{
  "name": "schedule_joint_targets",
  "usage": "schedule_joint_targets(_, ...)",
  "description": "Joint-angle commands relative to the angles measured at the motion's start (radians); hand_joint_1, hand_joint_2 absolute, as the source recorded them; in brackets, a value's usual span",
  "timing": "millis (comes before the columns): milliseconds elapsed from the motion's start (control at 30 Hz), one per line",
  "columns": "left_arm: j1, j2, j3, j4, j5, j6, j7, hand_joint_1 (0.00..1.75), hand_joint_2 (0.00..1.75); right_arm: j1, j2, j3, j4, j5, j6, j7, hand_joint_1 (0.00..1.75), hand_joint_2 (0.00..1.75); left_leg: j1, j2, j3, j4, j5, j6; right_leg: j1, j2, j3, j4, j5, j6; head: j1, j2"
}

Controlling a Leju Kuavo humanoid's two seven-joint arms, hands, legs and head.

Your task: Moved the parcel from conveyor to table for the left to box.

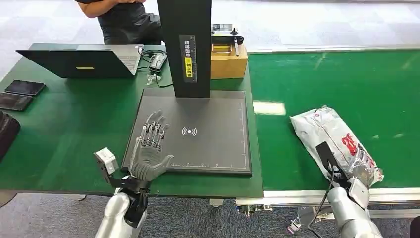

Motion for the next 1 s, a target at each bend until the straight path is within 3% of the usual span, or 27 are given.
schedule_joint_targets(33, -0.018, 0.012, 0.007, 0.027, -0.012, -0.014, 0.003, 0.00, 1.75, 0.071, 0.049, -0.113, 0.000, 0.012, 0.055, 0.018, 0.00, 1.75, 0.001, -0.002, 0.003, -0.002, 0.000, -0.003, 0.001, -0.001, 0.003, -0.002, 0.000, 0.001, 0.000, 0.000)
schedule_joint_targets(233, -0.041, 0.014, 0.007, 0.053, -0.016, -0.016, -0.004, 0.00, 1.75, 0.071, 0.069, -0.118, 0.029, 0.023, 0.144, 0.009, 0.00, 1.75, 0.002, -0.003, 0.004, -0.001, 0.000, -0.002, 0.001, -0.002, 0.005, -0.003, 0.000, 0.001, 0.000, 0.000)
schedule_joint_targets(267, -0.041, 0.013, 0.007, 0.052, -0.017, -0.017, -0.005, 0.00, 1.75, 0.074, 0.075, -0.115, 0.029, 0.027, 0.157, 0.001, 0.54, 1.75, 0.002, -0.003, 0.005, -0.003, 0.001, -0.004, 0.001, -0.002, 0.007, -0.004, 0.000, 0.002, 0.000, 0.000)
schedule_joint_targets(300, -0.041, 0.013, 0.007, 0.051, -0.017, -0.017, -0.005, 0.00, 1.75, 0.074, 0.079, -0.114, 0.028, 0.028, 0.156, 0.000, 0.54, 1.75, 0.002, -0.003, 0.005, -0.002, 0.000, -0.003, 0.001, -0.002, 0.007, -0.004, 0.000, 0.002, 0.000, 0.000)
schedule_joint_targets(333, -0.041, 0.013, 0.007, 0.050, -0.017, -0.017, -0.005, 0.00, 1.75, 0.074, 0.082, -0.114, 0.030, 0.028, 0.158, 0.001, 1.40, 1.75, 0.002, -0.003, 0.005, -0.001, 0.000, -0.002, 0.001, -0.002, 0.007, -0.003, 0.000, 0.001, 0.000, 0.000)
schedule_joint_targets(367, -0.041, 0.013, 0.007, 0.049, -0.018, -0.018, -0.004, 0.00, 1.75, 0.074, 0.083, -0.113, 0.029, 0.029, 0.167, -0.004, 1.68, 1.75, 0.002, -0.003, 0.006, -0.002, 0.000, -0.003, 0.002, -0.001, 0.008, -0.004, 0.000, 0.001, 0.000, 0.000)
schedule_joint_targets(400, -0.041, 0.013, 0.008, 0.049, -0.018, -0.018, -0.004, 0.00, 1.75, 0.074, 0.084, -0.112, 0.028, 0.030, 0.171, -0.005, 1.75, 1.75, 0.002, -0.002, 0.007, -0.001, 0.000, -0.001, 0.002, -0.001, 0.009, -0.004, 0.000, 0.001, 0.000, 0.000)
schedule_joint_targets(1000, -0.033, 0.020, 0.018, 0.049, -0.008, -0.012, -0.010, 0.00, 1.75, 0.085, 0.093, -0.093, -0.006, 0.041, 0.211, -0.021, 1.75, 1.75, 0.003, -0.002, 0.009, -0.003, 0.001, -0.003, 0.002, -0.001, 0.012, -0.007, 0.002, 0.004, 0.000, 0.000)
